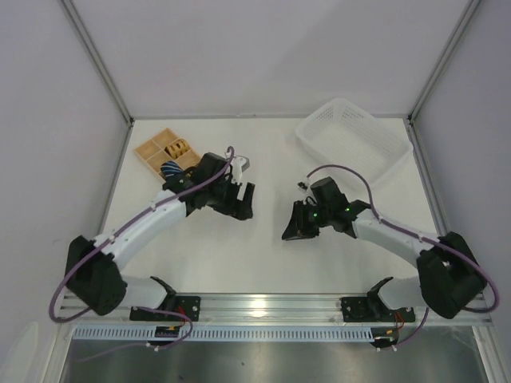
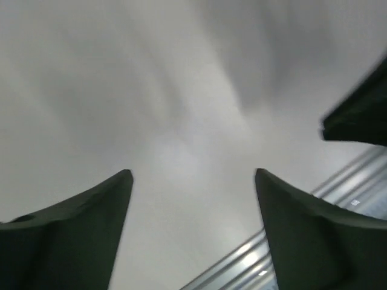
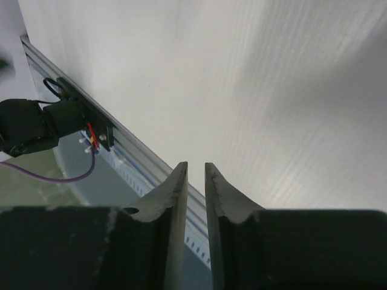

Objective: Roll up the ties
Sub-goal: Place the rolled tie into the container

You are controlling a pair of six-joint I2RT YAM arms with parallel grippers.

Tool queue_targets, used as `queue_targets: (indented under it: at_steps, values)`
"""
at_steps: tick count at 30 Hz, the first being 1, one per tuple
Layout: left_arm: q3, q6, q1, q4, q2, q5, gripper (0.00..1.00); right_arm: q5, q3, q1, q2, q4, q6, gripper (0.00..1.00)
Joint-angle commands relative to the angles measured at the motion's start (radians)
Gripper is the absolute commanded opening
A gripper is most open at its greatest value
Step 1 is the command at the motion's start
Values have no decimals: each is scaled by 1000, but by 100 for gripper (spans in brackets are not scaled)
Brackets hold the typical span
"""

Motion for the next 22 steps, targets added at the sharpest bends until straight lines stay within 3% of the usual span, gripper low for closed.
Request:
queue_targets:
  at_steps: [1,2,6,8,9,17,22]
  values:
    - [-135,-161,-105,231,-192,213,99,194,-47,6,-189,13,20,25]
    - [-207,-185,-122,324,-255,227,100,246,-67,6,-229,30,34,30]
    - [-294,-212,-214,382,-357,208,100,360,-219,6,-459,68,111,76]
    - [-330,-205,-233,385,-386,189,100,383,-273,6,-510,107,146,87]
    - [-346,-207,-244,399,-416,189,100,388,-296,7,-532,121,181,99]
    - [-531,-305,-258,517,-596,218,100,529,-455,49,-855,148,260,100]
    - [-614,-365,-259,592,-729,149,100,607,-526,82,-1039,154,285,100]
